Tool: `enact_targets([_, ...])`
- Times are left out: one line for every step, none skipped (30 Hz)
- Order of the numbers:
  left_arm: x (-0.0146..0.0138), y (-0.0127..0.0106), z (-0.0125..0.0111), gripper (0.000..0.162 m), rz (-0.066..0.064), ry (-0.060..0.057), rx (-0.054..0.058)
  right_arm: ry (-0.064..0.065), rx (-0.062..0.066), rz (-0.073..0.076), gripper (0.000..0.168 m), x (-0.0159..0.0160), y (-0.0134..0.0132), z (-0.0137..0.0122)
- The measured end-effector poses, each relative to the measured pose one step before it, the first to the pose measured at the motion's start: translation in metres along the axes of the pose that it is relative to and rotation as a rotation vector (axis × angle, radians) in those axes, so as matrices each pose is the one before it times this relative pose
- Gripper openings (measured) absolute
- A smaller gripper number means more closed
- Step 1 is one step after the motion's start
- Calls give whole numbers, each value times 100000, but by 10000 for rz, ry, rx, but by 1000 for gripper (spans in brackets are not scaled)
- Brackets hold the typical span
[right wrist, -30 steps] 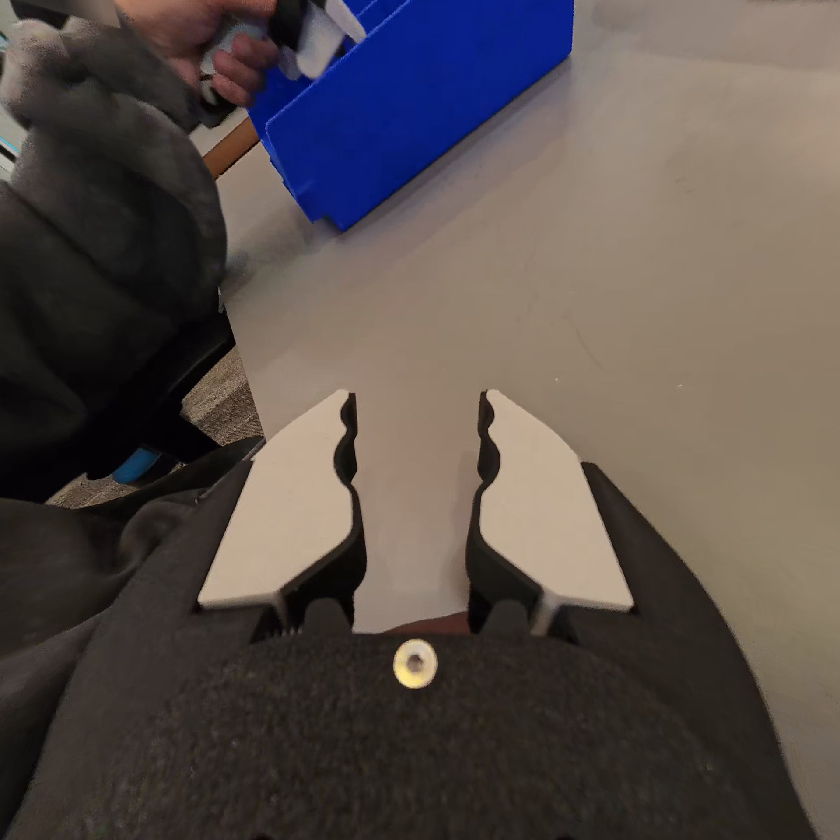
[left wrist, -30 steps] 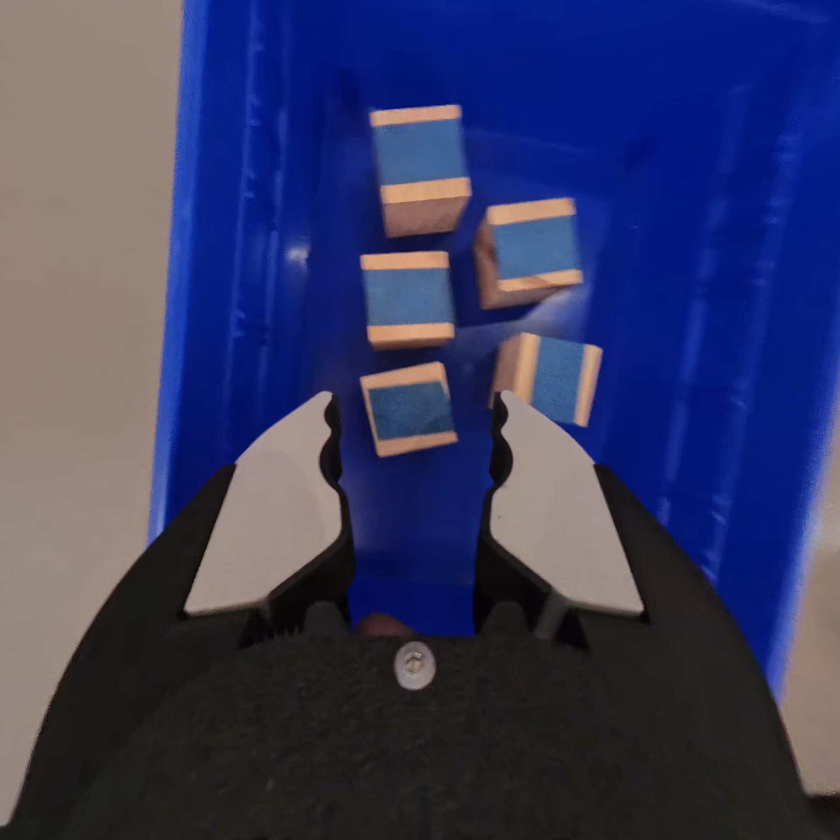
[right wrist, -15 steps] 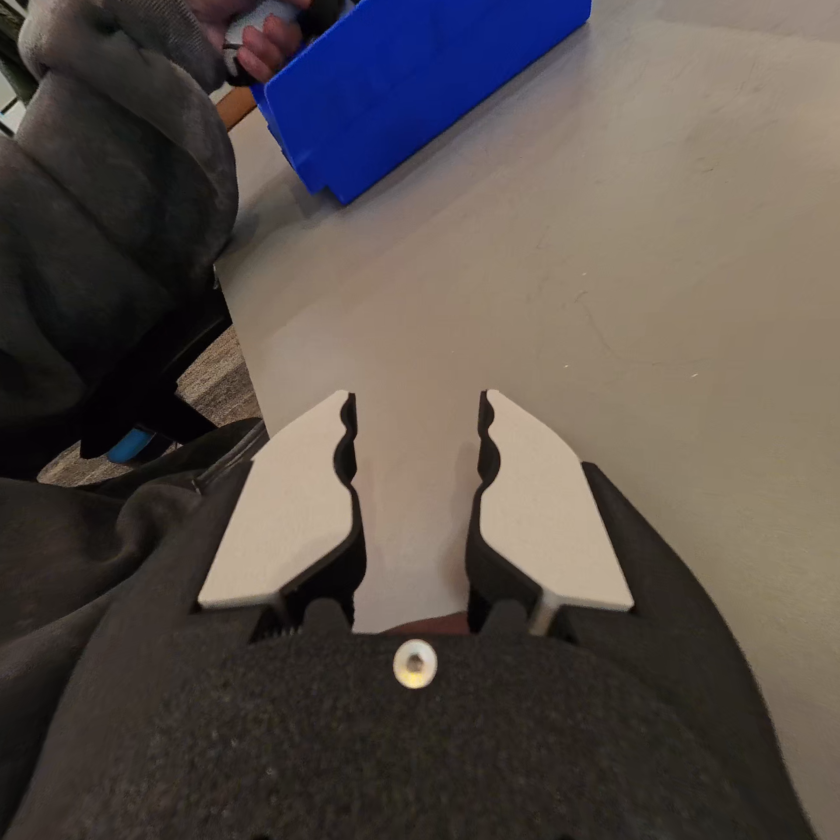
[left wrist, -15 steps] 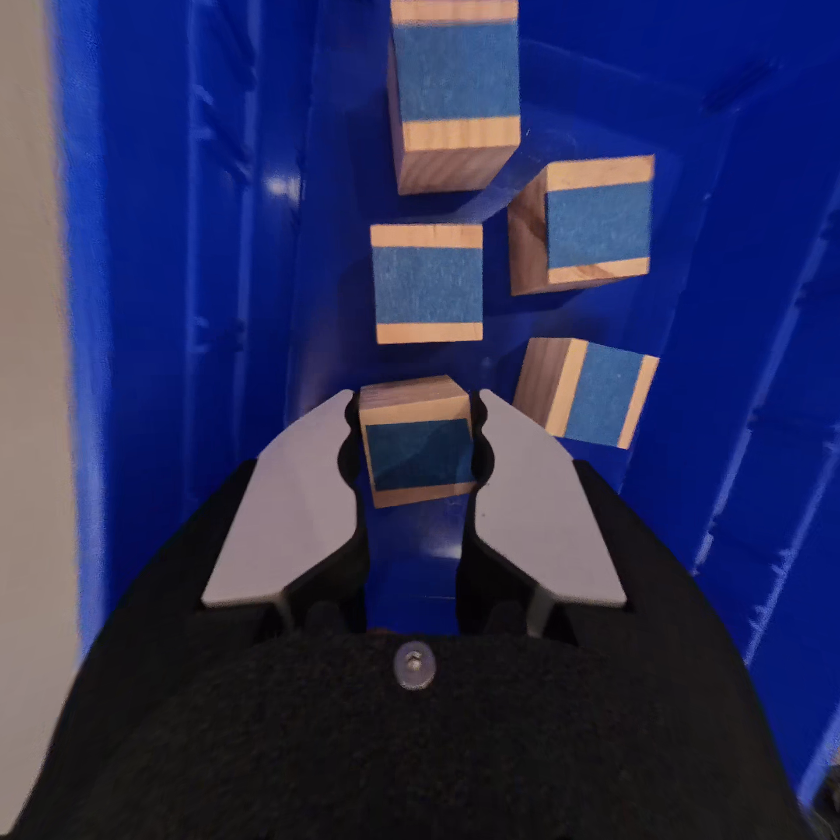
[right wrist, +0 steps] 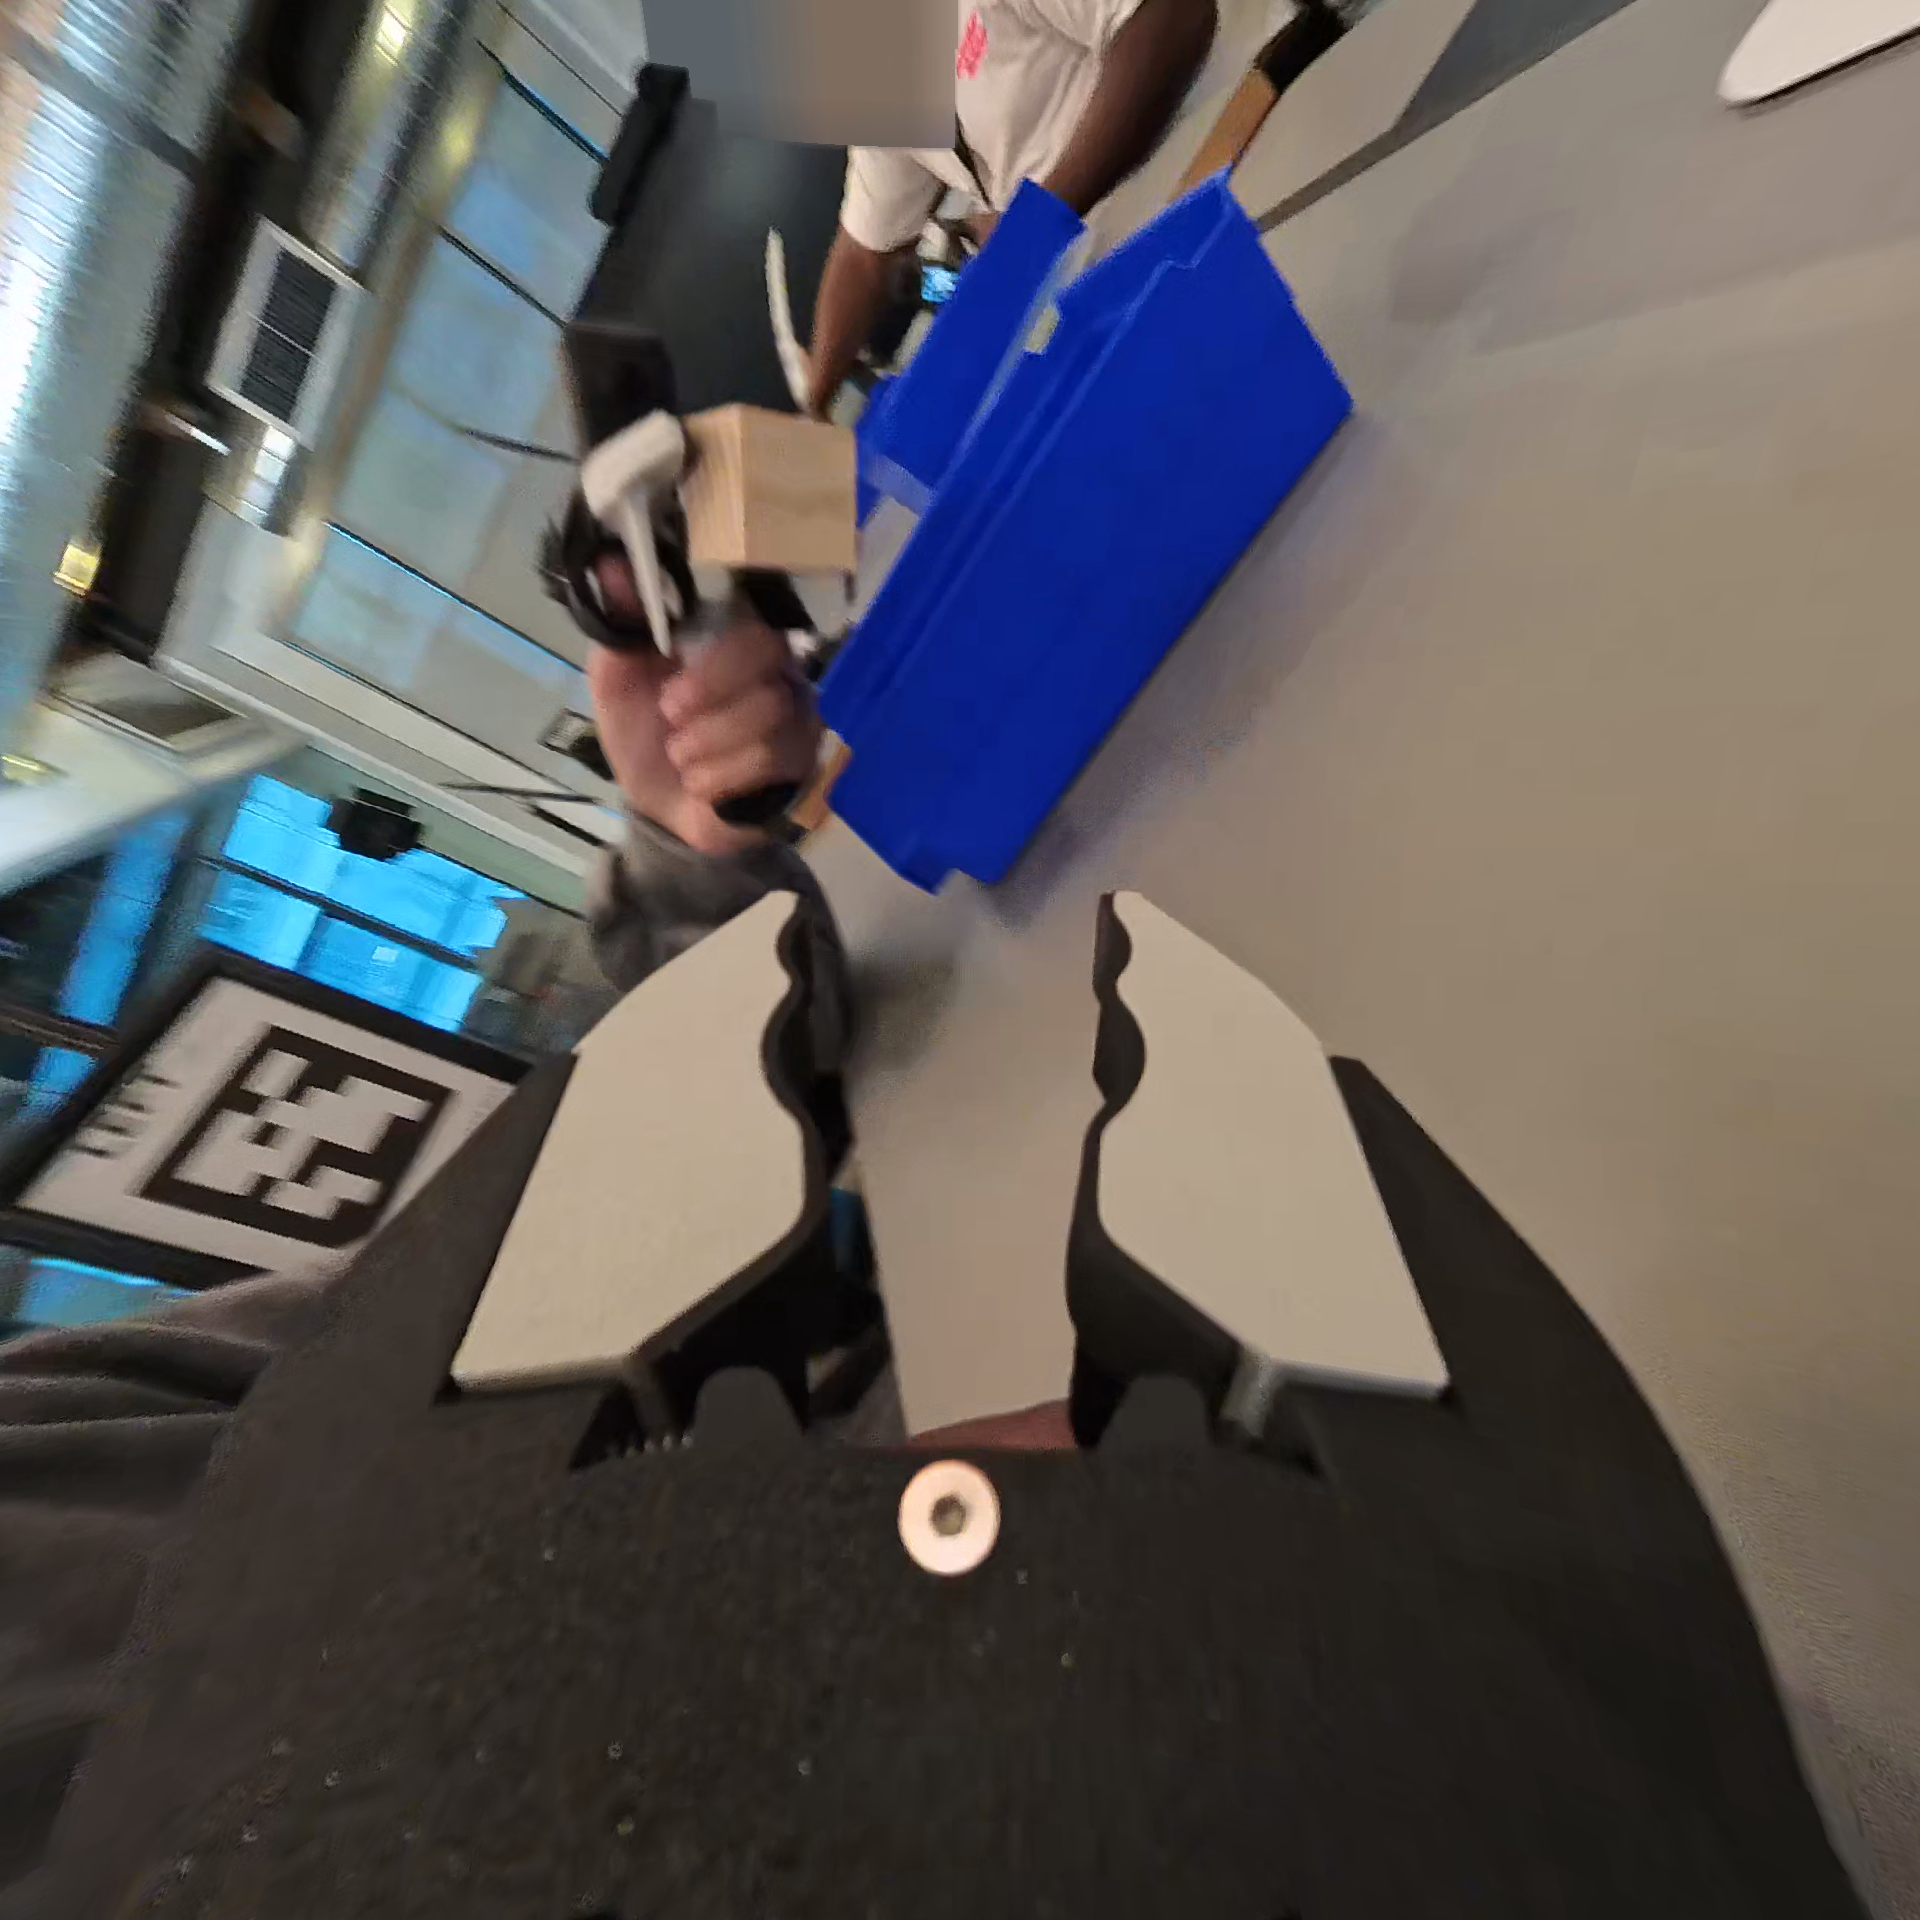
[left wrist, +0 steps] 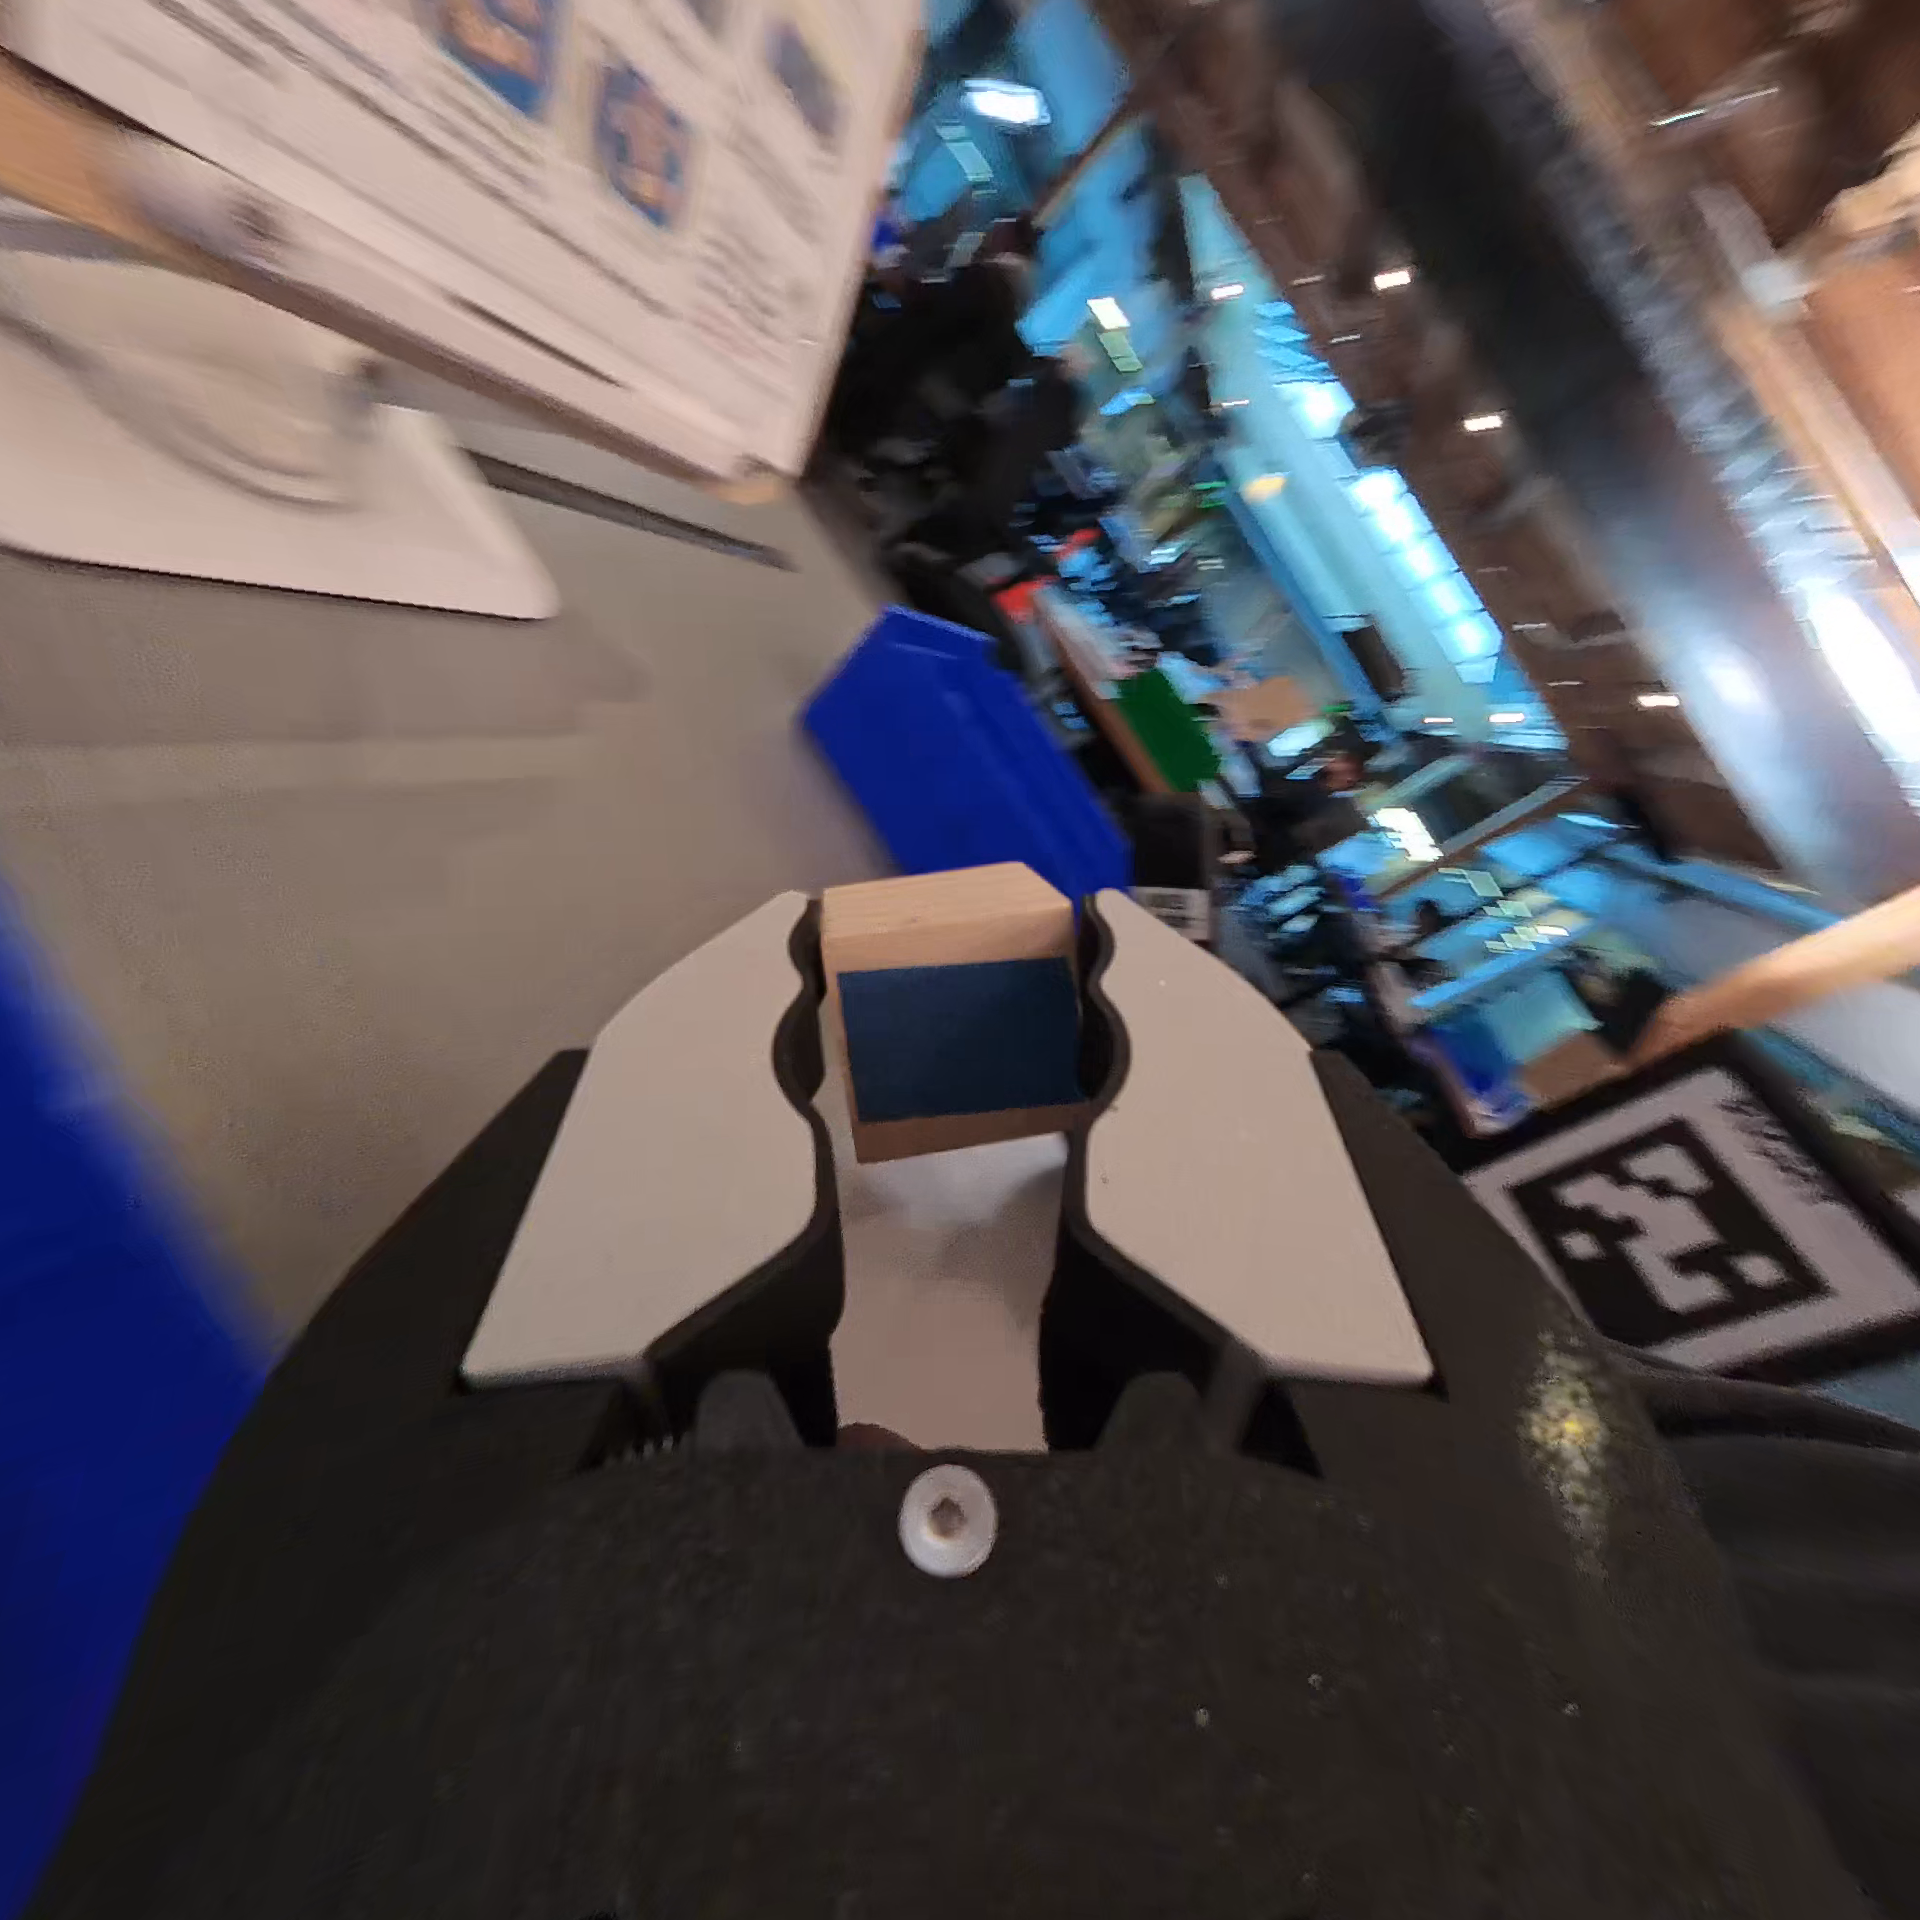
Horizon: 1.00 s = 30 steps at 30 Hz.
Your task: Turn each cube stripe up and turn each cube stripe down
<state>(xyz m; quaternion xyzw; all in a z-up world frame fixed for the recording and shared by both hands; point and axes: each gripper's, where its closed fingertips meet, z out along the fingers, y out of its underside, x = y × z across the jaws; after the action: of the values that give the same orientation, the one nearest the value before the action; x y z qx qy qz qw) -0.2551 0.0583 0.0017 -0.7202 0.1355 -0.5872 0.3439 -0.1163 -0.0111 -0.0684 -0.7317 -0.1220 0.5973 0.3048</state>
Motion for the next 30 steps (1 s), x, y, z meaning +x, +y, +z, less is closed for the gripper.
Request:
enact_targets([912, 750, 1533, 45, -315, 684, 0, -481, 65, 438, 52, -578, -486, 712])
enact_targets([732, 868, 1445, 45, -366, 627, -85, -555, 35, 396, 52, -701, -249, 726])
enact_targets([692, 670, 1242, 45, -232, 607, 50, -522, -4, 309, 53, -654, -56, 712])
enact_targets([374, 640, 1085, 45, -147, 377, 82, -390, 36, 204, 54, -441, 26, 640])
enact_targets([10, 677, 954, 45, -64, 115, -27, -302, 120, 90, 56, -315, 47, 530])
enact_targets([59, 729, 832, 45, 28, 142, -159, -202, 116, 32, 56, -150, 165, 436])
enact_targets([31, 745, 718, 45, 34, 139, -229, -154, 35, 35, 58, -78, 282, 352])
enact_targets([-110, 473, 538, 45, 56, 11, -68, -234, 6, 17, 59, -240, 272, 258])
enact_targets([-47, 449, 464, 45, 21, 57, -87, -182, 31, 17, 59, -186, 187, 145])
enact_targets([-67, 602, 427, 45, 10, 47, -250, -77, 131, -11, 58, -65, -25, 42])
enact_targets([-247, 416, 330, 45, 27, -113, -114, 24, 105, -57, 56, 80, -60, -20])
enact_targets([-101, 391, 299, 45, 2, -28, -91, 61, 112, -88, 55, 127, -123, -83])
enact_targets([135, 496, 312, 45, -40, 153, -171, 16, 168, -75, 53, 82, -231, -130])
enact_targets([-6, 395, 289, 45, -53, 37, -100, -111, 38, -68, 45, -74, -63, -160])
enact_targets([-93, 95, 157, 45, -43, -17, 68, 29, -64, 16, 45, 131, 86, -139])
enact_targets([-91, 60, 99, 45, -46, -11, 30, 15, 49, -36, 45, 87, -27, -148])
enact_targets([-81, 87, 82, 45, 35, -17, -13, 19, 6, 4, 45, 67, 46, -121])
enact_targets([-104, 69, 15, 45, 57, -58, -48, 24, -8, 43, 45, 79, 27, -79])
enact_targets([-110, 42, -68, 46, 116, -129, -58, 95, -35, -8, 45, 96, 24, -69])
enact_targets([76, -142, -288, 47, 175, -89, 36, 149, -58, -106, 45, 83, 28, -103])
enact_targets([382, -415, -578, 56, 171, 48, 190, 161, -25, -143, 46, 39, -34, -158])
enact_targets([207, -480, -761, 64, 142, -118, 190, 124, -32, -118, 46, -3, -44, -225])
enact_targets([-214, -307, -874, 67, 193, -400, 68, 125, -31, -81, 46, -10, -73, -303])
enact_targets([-518, 29, -973, 69, 357, -623, -10, 186, -5, -89, 45, 54, -134, -397])
enact_targets([-837, 553, -1029, 70, 538, -847, -114, 239, 13, -158, 45, 75, -191, -501])
enact_targets([-1128, 1060, -1005, 74, 639, -1024, -244, 261, 34, -252, 45, 78, -246, -592])
enact_targets([-1113, 1295, -867, 76, 608, -988, -144, 312, 46, -292, 45, 118, -318, -665])
enact_targets([-630, 1497, -682, 76, 434, -701, -106, 403, 35, -344, 45, 170, -403, -740])
enact_targets([-32, 1568, -517, 74, 266, -378, -85, 449, 24, -435, 45, 165, -506, -792])
enact_targets([424, 1505, -397, 71, 207, -144, -83, 420, 69, -463, 45, 85, -675, -827])
